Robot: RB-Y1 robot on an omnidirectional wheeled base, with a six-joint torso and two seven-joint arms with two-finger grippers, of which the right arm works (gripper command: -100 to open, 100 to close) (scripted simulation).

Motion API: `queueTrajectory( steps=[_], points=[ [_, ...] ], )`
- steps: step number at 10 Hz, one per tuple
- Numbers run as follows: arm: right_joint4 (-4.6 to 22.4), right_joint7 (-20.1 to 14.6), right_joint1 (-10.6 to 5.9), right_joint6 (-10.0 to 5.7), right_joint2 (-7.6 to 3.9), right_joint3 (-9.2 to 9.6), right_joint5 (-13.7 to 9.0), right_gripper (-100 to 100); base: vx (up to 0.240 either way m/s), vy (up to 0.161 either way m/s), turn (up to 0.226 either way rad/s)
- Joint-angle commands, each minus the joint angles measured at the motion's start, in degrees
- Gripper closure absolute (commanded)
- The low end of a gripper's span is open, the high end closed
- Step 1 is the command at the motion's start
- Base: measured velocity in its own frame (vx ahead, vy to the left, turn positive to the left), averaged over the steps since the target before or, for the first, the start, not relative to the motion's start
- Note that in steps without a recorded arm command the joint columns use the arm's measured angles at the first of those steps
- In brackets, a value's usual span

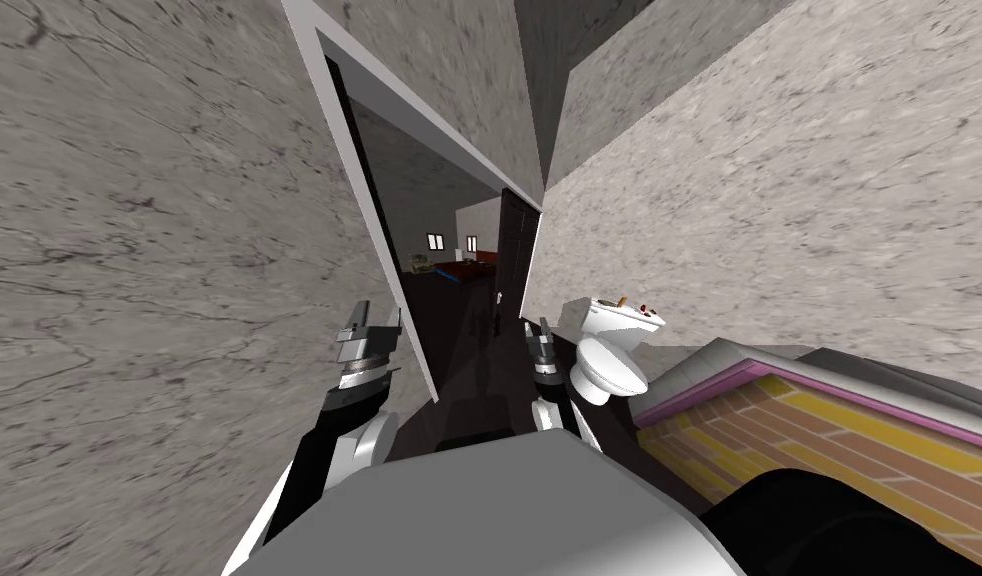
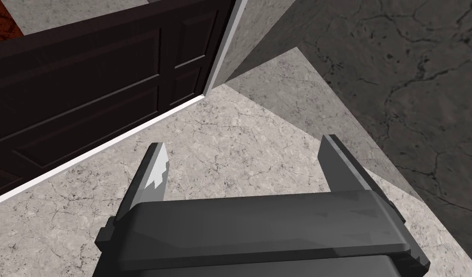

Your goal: Push the door open

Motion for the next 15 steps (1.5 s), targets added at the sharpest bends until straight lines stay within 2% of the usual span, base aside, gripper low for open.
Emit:
queueTrajectory(
  steps=[1, 5, 6, 15],
  points=[
    [2.58, -0.03, -1.27, -0.20, -0.46, 0.33, -0.02, -100, 0.119, -0.092, 0.083],
    [6.99, 0.00, -3.29, -0.76, -1.00, 1.02, 0.03, -100, 0.100, -0.068, 0.044],
    [9.29, 0.02, -4.34, -1.06, -1.24, 1.38, 0.05, -100, 0.121, -0.083, 0.084],
    [20.50, 0.09, -9.47, -2.48, -2.11, 3.14, 0.18, -100, 0.095, -0.083, 0.051]
  ],
)
